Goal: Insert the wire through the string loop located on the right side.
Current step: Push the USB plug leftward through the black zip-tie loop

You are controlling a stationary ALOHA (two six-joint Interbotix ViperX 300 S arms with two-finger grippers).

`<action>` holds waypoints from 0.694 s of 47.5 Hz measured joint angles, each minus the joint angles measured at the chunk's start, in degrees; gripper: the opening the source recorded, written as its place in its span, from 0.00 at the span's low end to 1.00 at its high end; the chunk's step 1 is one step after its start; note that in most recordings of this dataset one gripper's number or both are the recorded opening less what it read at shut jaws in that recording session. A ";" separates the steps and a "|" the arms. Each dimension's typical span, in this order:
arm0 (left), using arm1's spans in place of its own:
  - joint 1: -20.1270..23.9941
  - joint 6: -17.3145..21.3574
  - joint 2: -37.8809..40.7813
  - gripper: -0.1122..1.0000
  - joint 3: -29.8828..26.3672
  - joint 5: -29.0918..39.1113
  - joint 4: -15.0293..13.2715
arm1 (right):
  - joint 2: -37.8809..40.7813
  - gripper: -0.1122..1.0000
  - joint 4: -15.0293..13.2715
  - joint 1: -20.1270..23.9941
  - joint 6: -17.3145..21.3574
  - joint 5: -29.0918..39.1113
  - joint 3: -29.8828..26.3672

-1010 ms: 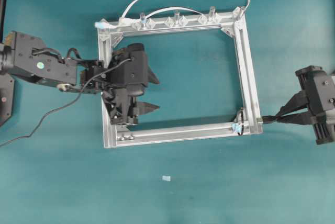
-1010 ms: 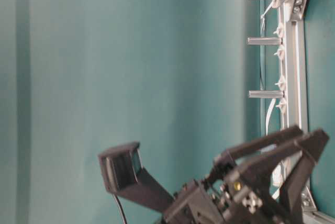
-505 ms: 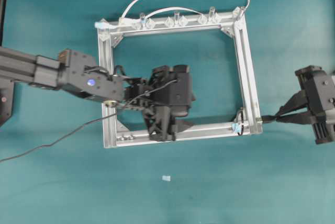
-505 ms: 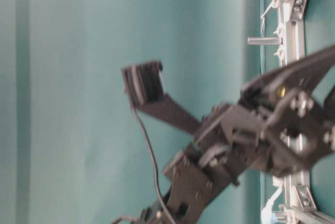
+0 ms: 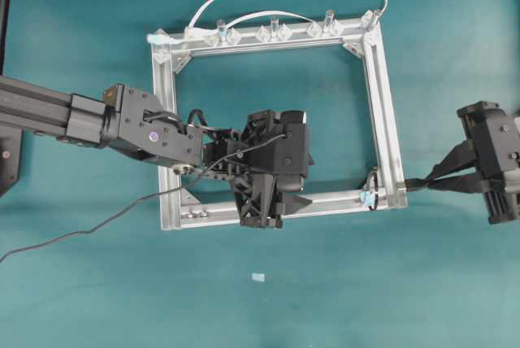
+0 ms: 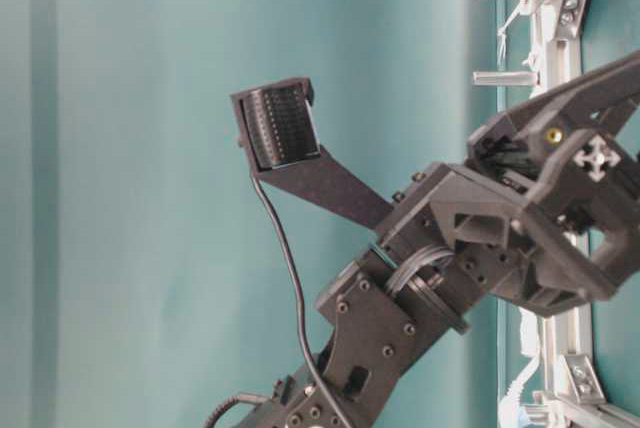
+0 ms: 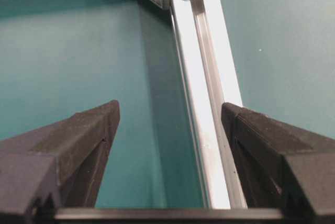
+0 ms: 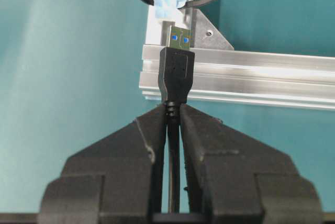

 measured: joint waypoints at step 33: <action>-0.09 0.00 0.00 0.82 1.23 0.00 0.00 | 15.12 0.21 0.09 2.81 0.00 -9.76 -5.98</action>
